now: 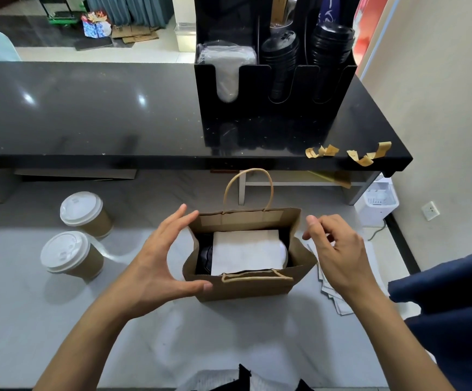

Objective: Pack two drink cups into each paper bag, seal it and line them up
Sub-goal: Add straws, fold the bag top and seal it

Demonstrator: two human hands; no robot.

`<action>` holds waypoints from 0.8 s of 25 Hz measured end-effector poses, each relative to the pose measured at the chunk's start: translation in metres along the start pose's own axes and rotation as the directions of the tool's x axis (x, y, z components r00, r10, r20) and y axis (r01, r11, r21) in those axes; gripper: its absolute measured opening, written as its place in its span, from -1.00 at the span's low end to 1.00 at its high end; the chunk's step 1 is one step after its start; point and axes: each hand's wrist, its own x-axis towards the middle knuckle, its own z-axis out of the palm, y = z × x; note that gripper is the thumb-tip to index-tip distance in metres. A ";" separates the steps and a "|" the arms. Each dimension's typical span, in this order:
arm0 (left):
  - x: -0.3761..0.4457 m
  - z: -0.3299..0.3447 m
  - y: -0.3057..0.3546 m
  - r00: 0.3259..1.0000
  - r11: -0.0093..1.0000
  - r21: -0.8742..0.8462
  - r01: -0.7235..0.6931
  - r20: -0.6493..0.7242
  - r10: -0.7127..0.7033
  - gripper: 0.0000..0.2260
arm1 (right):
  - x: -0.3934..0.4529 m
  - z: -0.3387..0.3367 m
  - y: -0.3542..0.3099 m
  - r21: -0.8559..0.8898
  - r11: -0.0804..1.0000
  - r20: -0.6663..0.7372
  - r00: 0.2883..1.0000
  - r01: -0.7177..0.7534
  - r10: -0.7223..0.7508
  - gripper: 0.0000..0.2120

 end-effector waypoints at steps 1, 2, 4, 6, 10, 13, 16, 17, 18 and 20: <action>-0.002 0.000 -0.003 1.000 1.000 -0.008 0.023 -0.003 -0.023 -0.02 | -0.002 0.001 0.002 0.013 1.000 0.020 1.000 -0.013 0.013 -0.58; -0.004 0.001 -0.006 0.999 0.999 -0.024 0.039 -0.014 -0.039 -0.03 | -0.004 0.002 0.004 0.023 1.000 0.037 0.999 -0.020 0.019 -0.58; -0.007 0.002 -0.011 0.997 0.997 -0.049 0.056 -0.054 -0.059 -0.06 | -0.005 0.004 0.006 0.035 0.999 0.065 0.998 -0.024 0.022 -0.61; -0.007 0.004 -0.014 0.994 0.996 -0.061 0.063 -0.080 -0.068 -0.05 | -0.005 0.005 0.006 0.052 0.998 0.088 0.996 -0.024 0.019 -0.63; -0.004 0.006 -0.017 0.991 0.991 -0.119 0.064 -0.107 -0.077 -0.11 | -0.005 0.006 0.003 0.077 0.997 0.138 0.990 -0.012 0.001 -0.62; -0.003 0.007 -0.020 0.989 0.992 -0.115 0.053 -0.128 -0.068 -0.38 | -0.007 0.003 0.006 0.094 0.996 0.219 0.976 -0.004 -0.017 -0.70; -0.002 0.009 -0.022 0.994 0.996 -0.084 -0.005 -0.112 -0.004 -0.64 | -0.009 -0.001 0.012 0.053 0.999 0.324 0.946 -0.001 -0.016 -0.68; -0.002 0.009 -0.022 0.994 0.997 -0.076 -0.017 -0.110 0.009 -0.69 | -0.009 -0.003 0.015 0.025 1.000 0.362 0.932 0.014 -0.022 -0.66; 0.000 0.009 -0.021 0.994 0.997 -0.071 -0.020 -0.110 0.012 -0.73 | -0.008 -0.006 0.017 0.003 0.999 0.401 0.916 0.032 -0.030 -0.65; 0.003 0.009 -0.020 0.993 0.996 -0.085 -0.017 -0.117 0.006 -0.78 | -0.006 -0.012 0.020 -0.015 0.998 0.447 0.894 0.056 -0.044 -0.66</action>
